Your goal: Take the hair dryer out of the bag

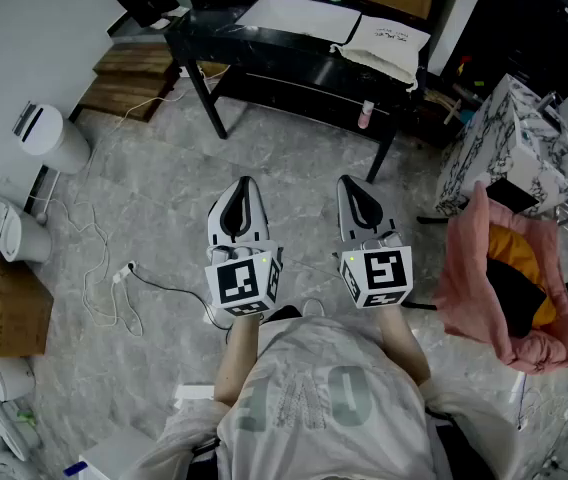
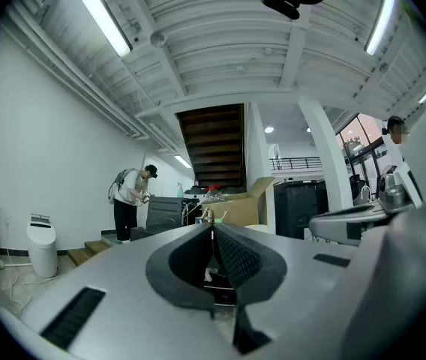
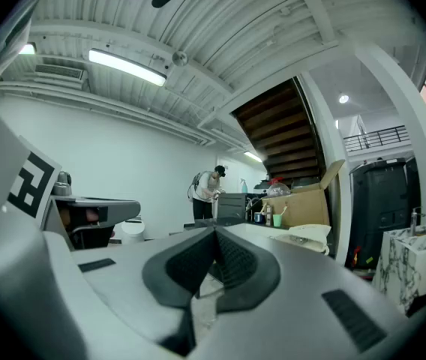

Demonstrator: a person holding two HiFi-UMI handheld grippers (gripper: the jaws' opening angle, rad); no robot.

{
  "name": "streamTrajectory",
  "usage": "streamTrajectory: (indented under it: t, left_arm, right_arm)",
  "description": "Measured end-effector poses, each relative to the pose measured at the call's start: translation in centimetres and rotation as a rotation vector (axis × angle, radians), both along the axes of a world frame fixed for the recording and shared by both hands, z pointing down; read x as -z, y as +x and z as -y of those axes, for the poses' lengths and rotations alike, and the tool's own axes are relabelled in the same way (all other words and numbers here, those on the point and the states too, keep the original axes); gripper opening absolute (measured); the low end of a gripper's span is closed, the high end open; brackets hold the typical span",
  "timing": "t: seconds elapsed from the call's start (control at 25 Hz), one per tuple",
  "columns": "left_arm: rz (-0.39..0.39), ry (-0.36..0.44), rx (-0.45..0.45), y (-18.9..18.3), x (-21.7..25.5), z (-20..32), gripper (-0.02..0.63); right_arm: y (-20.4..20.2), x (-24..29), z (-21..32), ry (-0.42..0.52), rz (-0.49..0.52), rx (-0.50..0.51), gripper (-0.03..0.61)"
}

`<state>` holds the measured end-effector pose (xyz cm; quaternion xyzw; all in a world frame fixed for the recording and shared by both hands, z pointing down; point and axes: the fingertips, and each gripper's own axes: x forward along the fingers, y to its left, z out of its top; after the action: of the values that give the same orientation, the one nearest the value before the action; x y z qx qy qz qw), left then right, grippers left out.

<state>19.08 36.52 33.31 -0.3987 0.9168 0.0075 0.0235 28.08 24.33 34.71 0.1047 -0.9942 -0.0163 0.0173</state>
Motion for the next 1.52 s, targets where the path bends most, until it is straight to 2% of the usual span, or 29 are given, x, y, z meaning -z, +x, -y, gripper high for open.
streamTrajectory:
  t: [0.32, 0.6, 0.76, 0.96, 1.2, 1.36, 1.52]
  left_arm:
    - [-0.006, -0.007, -0.008, 0.0, -0.6, 1.6, 0.031]
    - [-0.026, -0.025, 0.001, -0.6, -1.4, 1.2, 0.031]
    - [-0.028, -0.014, 0.009, -2.4, -1.9, 1.7, 0.031]
    - [0.0, 0.012, -0.021, -5.8, -1.1, 4.8, 0.031]
    - [0.024, 0.043, -0.052, -11.1, -0.1, 9.0, 0.031]
    - [0.045, 0.057, -0.082, -15.3, 0.7, 12.7, 0.031]
    - [0.052, 0.069, -0.11, -21.4, 2.3, 16.4, 0.031]
  right_arm:
    - [-0.2, -0.8, 1.1, -0.002, -0.014, 0.01, 0.029]
    - [-0.7, -2.0, 1.6, -0.109, 0.004, 0.021, 0.029]
    - [-1.7, -2.4, 2.0, -0.08, -0.006, 0.033, 0.031]
    - [-3.9, -2.0, 4.7, -0.04, -0.012, 0.005, 0.031]
    - [-7.7, -0.8, 8.7, -0.002, 0.032, -0.034, 0.031]
    - [-11.9, -0.6, 11.8, 0.002, 0.034, -0.056, 0.031]
    - [-18.3, 0.7, 15.3, -0.003, 0.039, -0.077, 0.031]
